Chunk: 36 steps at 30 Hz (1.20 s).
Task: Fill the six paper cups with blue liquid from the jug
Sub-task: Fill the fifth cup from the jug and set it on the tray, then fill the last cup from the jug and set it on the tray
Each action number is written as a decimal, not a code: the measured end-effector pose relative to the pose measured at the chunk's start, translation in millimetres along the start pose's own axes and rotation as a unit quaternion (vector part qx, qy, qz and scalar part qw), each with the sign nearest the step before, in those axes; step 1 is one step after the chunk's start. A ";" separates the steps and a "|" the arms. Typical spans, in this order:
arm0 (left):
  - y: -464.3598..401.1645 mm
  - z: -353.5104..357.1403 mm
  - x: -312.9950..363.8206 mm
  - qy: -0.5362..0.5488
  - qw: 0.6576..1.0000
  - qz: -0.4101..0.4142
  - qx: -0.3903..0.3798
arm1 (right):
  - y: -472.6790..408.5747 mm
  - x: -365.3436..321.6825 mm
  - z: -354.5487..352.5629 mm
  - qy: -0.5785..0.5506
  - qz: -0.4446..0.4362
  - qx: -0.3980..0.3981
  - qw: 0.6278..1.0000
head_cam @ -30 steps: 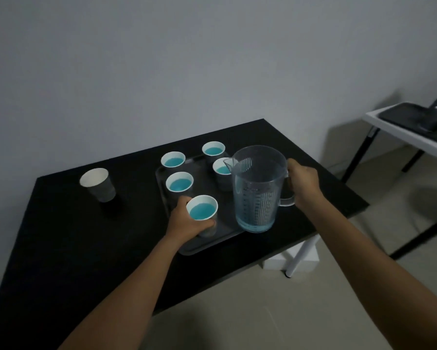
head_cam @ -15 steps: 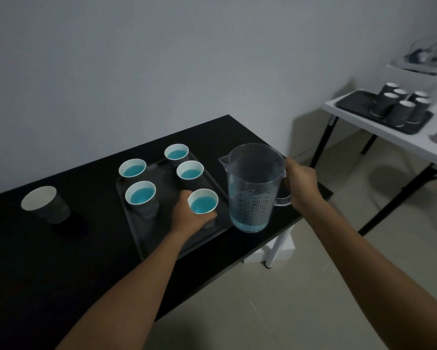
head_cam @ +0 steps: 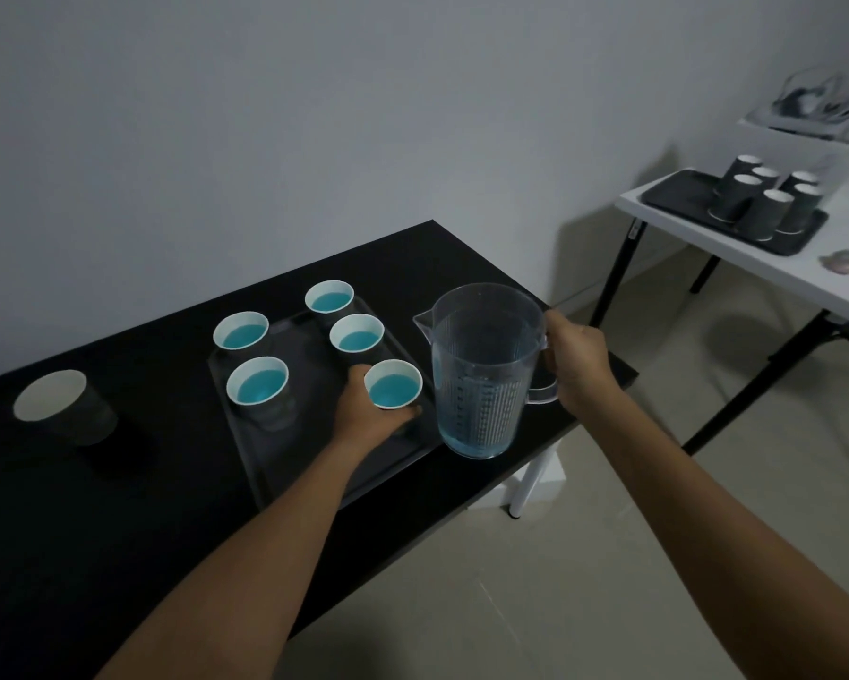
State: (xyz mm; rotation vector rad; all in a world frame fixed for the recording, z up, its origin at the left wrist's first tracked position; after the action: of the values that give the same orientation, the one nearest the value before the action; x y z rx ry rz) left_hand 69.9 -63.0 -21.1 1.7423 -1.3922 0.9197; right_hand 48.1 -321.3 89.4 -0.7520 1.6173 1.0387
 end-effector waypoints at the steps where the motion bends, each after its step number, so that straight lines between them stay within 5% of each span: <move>1: 0.1 0.1 -1.2 0.004 1.000 0.002 -0.006 | 0.7 -0.7 0.2 0.003 -0.001 -0.001 1.000; 10: 16.5 -23.6 -42.8 -0.046 0.998 -0.019 -0.024 | 14.5 -6.0 19.4 0.021 -0.026 -0.064 0.997; 25: 73.3 -136.6 -108.6 -0.154 0.980 -0.062 0.110 | 72.2 -1.0 136.6 0.055 0.014 -0.259 0.964; 36: 110.6 -228.5 -161.9 -0.189 0.953 -0.161 0.175 | 124.2 1.1 238.7 0.072 -0.007 -0.322 0.944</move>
State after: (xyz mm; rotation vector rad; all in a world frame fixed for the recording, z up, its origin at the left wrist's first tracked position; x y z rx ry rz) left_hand -87.3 193.3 -38.1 2.4329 -1.1593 0.7051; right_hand 40.7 -52.4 96.7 -1.2935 1.3816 1.5578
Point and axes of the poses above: each hand's wrist, its own y-axis away from the middle knuckle, its own z-axis out of the palm, x = y × z, the point moved 5 cm from there along -y, towards the middle knuckle
